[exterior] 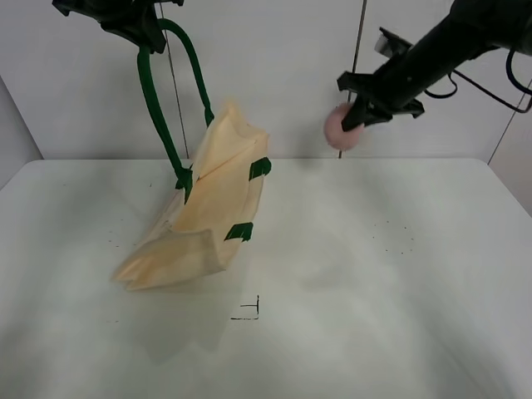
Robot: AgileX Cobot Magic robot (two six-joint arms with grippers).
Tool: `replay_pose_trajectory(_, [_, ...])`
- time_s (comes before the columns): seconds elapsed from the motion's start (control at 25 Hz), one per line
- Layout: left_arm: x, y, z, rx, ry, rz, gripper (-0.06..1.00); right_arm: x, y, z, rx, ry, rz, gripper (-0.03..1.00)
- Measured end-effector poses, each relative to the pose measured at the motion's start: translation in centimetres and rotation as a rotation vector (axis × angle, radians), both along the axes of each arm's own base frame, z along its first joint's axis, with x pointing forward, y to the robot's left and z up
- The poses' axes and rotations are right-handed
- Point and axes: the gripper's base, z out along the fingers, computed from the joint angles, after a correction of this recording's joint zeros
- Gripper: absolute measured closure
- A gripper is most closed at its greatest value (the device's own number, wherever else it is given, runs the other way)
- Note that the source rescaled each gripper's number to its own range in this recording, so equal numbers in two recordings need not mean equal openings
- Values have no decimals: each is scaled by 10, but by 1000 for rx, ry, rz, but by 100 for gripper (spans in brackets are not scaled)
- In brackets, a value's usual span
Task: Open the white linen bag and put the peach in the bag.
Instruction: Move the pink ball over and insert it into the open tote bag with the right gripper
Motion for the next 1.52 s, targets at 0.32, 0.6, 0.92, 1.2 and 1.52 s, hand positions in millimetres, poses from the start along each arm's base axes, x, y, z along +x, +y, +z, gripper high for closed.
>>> replay_pose_trajectory(0.32, [0, 0, 0, 0, 0, 0, 94, -25, 112, -4, 80, -52, 199, 97])
replay_pose_trajectory(0.6, [0, 0, 0, 0, 0, 0, 94, -37, 184, -57, 72, -52, 283, 97])
replay_pose_trajectory(0.92, [0, 0, 0, 0, 0, 0, 94, -29, 190, -89, 56, -27, 259, 97])
replay_pose_trajectory(1.2, [0, 0, 0, 0, 0, 0, 94, -29, 189, -94, 31, -15, 257, 76])
replay_pose_trajectory(1.52, [0, 0, 0, 0, 0, 0, 94, -29, 188, -95, 26, -3, 238, 11])
